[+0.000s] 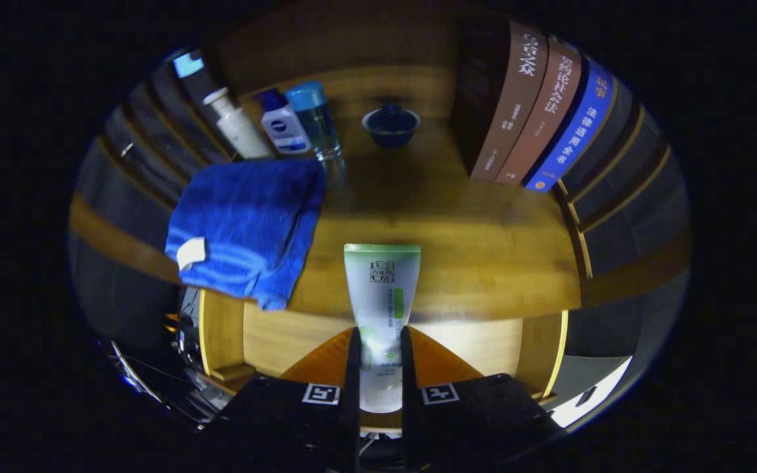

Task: Pull open the drawer, take out the items inside it, and place them on the countertop above the cabinet.

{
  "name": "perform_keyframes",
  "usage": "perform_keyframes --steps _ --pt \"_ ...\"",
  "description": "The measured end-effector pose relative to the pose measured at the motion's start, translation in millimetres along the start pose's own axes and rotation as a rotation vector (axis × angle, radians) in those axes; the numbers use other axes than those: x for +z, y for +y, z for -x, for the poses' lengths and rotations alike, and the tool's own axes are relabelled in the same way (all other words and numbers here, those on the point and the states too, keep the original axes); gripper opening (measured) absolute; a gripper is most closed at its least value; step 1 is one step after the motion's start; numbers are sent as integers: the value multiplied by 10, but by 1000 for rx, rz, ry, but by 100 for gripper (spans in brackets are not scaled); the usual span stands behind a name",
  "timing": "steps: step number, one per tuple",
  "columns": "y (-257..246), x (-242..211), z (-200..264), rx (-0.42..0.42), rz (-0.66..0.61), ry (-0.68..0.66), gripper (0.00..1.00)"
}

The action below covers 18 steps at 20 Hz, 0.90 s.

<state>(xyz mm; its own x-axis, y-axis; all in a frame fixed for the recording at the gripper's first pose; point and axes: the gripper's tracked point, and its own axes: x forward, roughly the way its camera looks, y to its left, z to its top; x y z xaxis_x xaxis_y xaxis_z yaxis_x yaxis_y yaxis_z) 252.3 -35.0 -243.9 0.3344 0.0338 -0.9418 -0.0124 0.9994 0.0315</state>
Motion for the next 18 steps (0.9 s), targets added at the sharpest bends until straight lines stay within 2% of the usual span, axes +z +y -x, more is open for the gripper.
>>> perform_keyframes --steps 7,13,16,18 --pt "-43 475 -453 -49 -26 48 30" --pt "-75 548 -629 -61 -37 77 32" --pt "-96 588 -628 -80 -39 68 46" --pt "-167 600 -581 -94 -21 61 74"
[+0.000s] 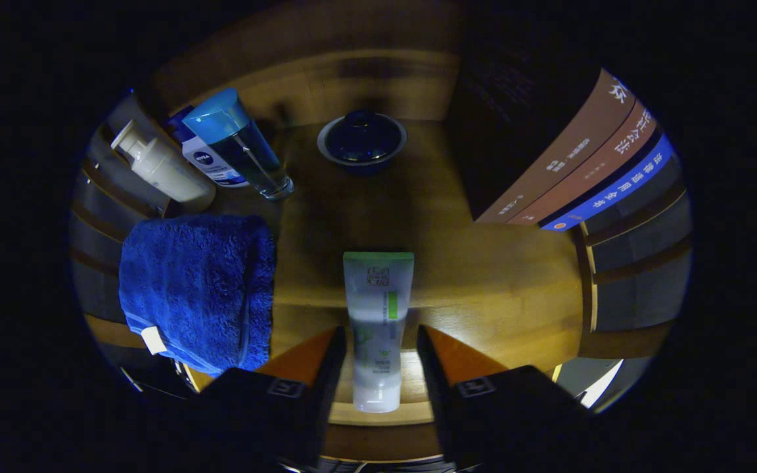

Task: Pull open the drawer, take out the items inside it, and place them on the countertop above the cabinet.

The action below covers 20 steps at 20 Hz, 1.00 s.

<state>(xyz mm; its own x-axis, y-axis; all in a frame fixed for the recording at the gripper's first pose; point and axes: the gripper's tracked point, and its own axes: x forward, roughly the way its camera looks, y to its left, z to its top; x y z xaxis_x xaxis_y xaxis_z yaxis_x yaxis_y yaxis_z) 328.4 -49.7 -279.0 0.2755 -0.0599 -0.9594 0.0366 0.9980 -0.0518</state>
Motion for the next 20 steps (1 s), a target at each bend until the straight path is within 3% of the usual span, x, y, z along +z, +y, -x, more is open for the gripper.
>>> perform_keyframes --steps 2,11,16,20 --pt "24 -10 37 10 -10 -4 100" --pt "102 -137 423 110 -87 -110 99" --pt "8 -195 986 64 59 -400 99" --pt "36 -648 1394 69 78 -616 100"
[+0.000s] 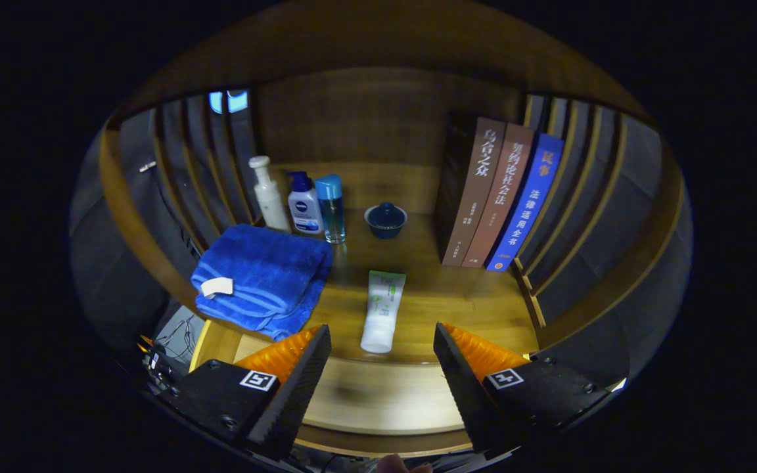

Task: Pull open the drawer, take out the items inside it, and place them on the countertop above the cabinet.

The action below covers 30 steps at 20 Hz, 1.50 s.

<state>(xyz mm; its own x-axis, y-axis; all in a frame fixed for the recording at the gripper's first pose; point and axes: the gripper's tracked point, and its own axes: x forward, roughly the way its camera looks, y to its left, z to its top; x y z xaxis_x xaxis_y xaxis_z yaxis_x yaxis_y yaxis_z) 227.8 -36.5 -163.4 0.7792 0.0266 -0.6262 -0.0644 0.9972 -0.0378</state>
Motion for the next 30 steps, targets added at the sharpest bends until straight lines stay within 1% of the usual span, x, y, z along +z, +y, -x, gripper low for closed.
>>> perform_keyframes --steps 2,5,8,10,11,12,13,15,18,20,23,27,30 --pt "42 -124 269 0 -14 -100 99" --pt "114 -201 721 -8 -48 -295 99" --pt "294 -336 1150 46 -71 -458 99" --pt "316 -489 1340 28 -49 -541 99" --pt "329 -615 1389 16 -33 -559 99" --pt "371 -766 1434 11 -41 -568 99" --pt "449 -896 1467 23 -58 -580 99" --pt "442 -1112 1496 6 -66 -616 99" --pt "440 -1488 1392 -15 -82 -634 99" --pt "394 -1763 1238 -27 -92 -612 99" --pt "338 -2145 874 -30 -88 -528 99" --pt "318 -2423 528 -35 -84 -476 99" --pt "325 -2442 401 -43 -51 -479 99"
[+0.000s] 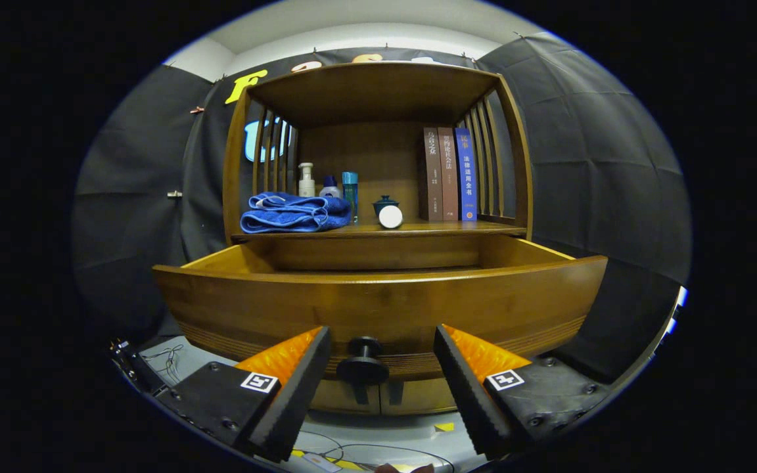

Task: Pull open the drawer, take out the items inside it, and place them on the countertop above the cabinet.

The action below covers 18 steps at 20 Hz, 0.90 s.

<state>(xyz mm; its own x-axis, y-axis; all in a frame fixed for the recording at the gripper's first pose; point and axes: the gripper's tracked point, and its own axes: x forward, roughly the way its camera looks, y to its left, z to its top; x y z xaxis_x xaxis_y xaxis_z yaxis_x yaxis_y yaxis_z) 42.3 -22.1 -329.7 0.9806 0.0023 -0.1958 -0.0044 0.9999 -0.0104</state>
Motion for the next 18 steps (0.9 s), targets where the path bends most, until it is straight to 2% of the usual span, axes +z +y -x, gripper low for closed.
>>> perform_keyframes --steps 6,13,18 --pt "45 -54 -89 -23 54 -24 100" --pt "68 -20 -142 -31 60 -21 99" --pt "74 123 -428 -30 60 -23 99"
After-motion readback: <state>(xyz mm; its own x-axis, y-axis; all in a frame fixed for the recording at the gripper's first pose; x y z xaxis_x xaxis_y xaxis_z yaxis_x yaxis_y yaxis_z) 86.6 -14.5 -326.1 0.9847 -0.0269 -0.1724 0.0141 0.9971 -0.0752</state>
